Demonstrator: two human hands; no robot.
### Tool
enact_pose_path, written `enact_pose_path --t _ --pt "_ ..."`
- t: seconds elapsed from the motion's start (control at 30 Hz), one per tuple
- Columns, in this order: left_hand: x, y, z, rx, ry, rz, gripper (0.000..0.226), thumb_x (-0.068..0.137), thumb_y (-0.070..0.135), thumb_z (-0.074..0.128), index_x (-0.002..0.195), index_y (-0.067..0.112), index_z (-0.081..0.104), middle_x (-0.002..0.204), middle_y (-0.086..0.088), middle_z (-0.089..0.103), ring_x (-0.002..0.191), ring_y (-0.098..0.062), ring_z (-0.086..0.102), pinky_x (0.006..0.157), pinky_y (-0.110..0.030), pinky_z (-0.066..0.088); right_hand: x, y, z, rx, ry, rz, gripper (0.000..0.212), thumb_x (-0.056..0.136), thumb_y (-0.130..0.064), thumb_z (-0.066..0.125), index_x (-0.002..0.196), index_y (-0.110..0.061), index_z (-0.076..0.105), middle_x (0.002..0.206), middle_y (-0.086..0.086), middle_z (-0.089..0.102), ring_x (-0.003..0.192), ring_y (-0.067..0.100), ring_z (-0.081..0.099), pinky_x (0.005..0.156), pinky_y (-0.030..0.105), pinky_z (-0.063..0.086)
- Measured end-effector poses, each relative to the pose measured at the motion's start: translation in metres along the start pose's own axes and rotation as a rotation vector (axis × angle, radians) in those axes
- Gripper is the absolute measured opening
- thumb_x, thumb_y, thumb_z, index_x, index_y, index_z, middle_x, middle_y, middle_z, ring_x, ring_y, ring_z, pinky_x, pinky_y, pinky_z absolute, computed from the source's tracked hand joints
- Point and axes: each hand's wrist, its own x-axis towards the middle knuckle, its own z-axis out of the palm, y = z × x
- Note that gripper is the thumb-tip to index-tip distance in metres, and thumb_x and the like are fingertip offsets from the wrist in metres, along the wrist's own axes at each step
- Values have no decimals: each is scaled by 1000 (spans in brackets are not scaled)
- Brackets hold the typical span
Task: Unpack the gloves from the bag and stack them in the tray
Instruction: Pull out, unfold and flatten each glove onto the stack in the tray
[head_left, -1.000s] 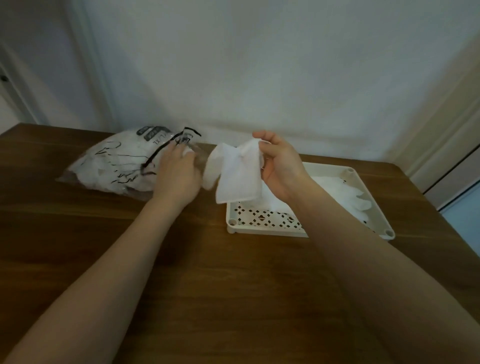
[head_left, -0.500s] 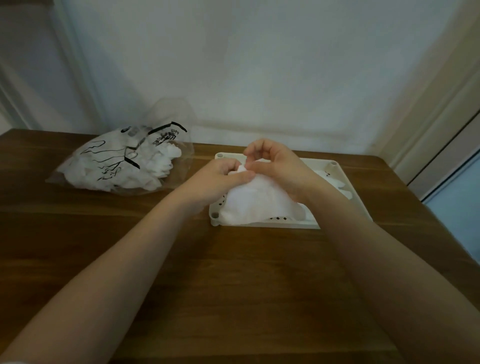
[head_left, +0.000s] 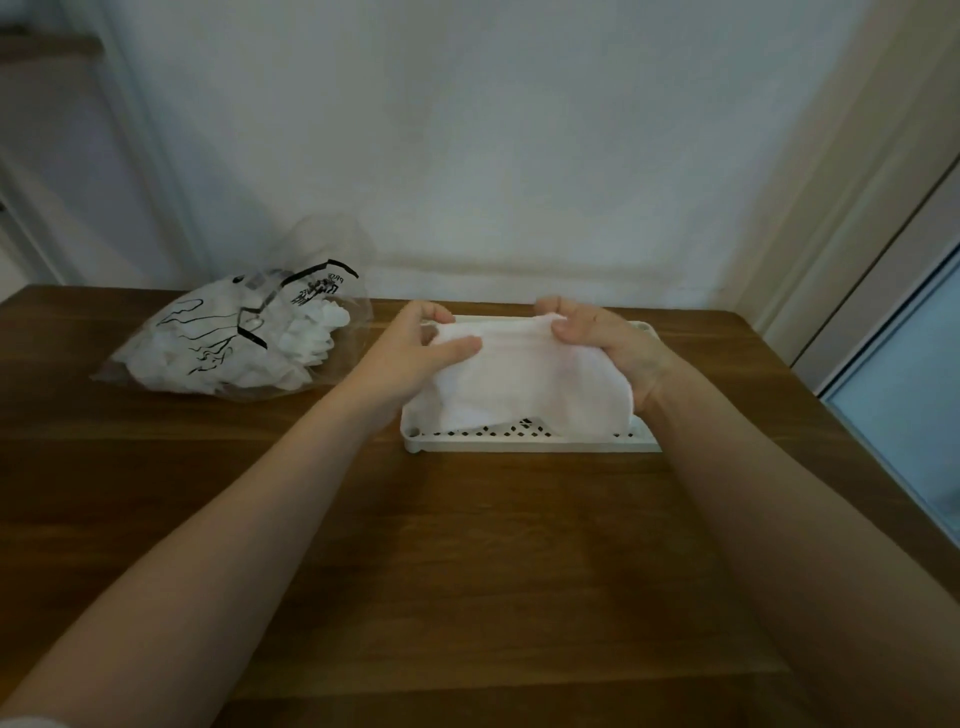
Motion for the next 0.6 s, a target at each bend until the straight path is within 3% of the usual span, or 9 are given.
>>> enact_pose_path --t 0.07,0.13,0.2,0.27,0.33,0.37,0.43,0.5,0.6 --pt "3 2 6 187 155 32 39 85 25 66 118 24 45 119 0 49 106 -15 50 79 -25 46 1 -5 5 67 32 -86 52 54 -17 87 100 -18 61 73 4 67 65 16 65 58 27 56" --pt "0 12 15 223 264 163 27 90 22 59 114 22 49 116 0 52 109 -15 49 88 -27 44 1 -12 12 66 54 -175 27 75 -8 64 101 -16 65 71 4 68 66 15 65 59 24 55" --pt "-10 33 21 -8 169 196 10 96 24 47 96 19 56 96 2 60 97 -16 55 79 -18 45 0 -17 14 24 98 -195 22 80 -6 52 94 -10 69 78 6 70 71 16 66 63 25 56" --pt "-17 53 25 -203 -52 159 32 99 41 35 90 22 60 83 7 66 88 -13 62 73 -15 48 -4 -22 14 2 65 -161 35 74 -7 45 102 0 66 97 14 69 86 24 67 76 31 56" --pt "-17 62 25 -134 -171 181 42 81 65 46 100 30 59 92 11 68 89 -7 65 79 -23 50 -9 -25 14 -66 72 -131 48 69 -1 39 111 4 60 110 20 65 97 30 65 84 35 55" --pt "-17 65 24 -9 -200 218 51 68 65 60 108 34 56 100 12 66 91 -5 64 81 -25 50 -12 -27 13 -125 99 -128 46 72 7 36 112 3 59 111 21 65 100 31 64 86 34 55" --pt "-17 69 21 293 -262 297 77 62 45 78 129 37 42 118 14 55 104 -3 57 85 -18 45 -16 -31 14 -254 161 -147 37 86 13 36 111 1 60 109 19 66 97 27 66 83 30 56" --pt "-17 74 22 526 -317 396 84 72 24 77 140 35 30 126 16 45 114 -4 47 85 -16 41 -20 -34 14 -320 202 -152 27 91 11 41 107 0 61 100 15 68 86 19 68 74 25 57" --pt "-15 79 26 670 -345 463 80 77 10 67 142 35 28 131 8 49 107 -12 53 83 -34 49 -23 -38 16 -454 383 -138 17 90 8 47 103 10 59 86 17 67 67 13 69 64 21 57"
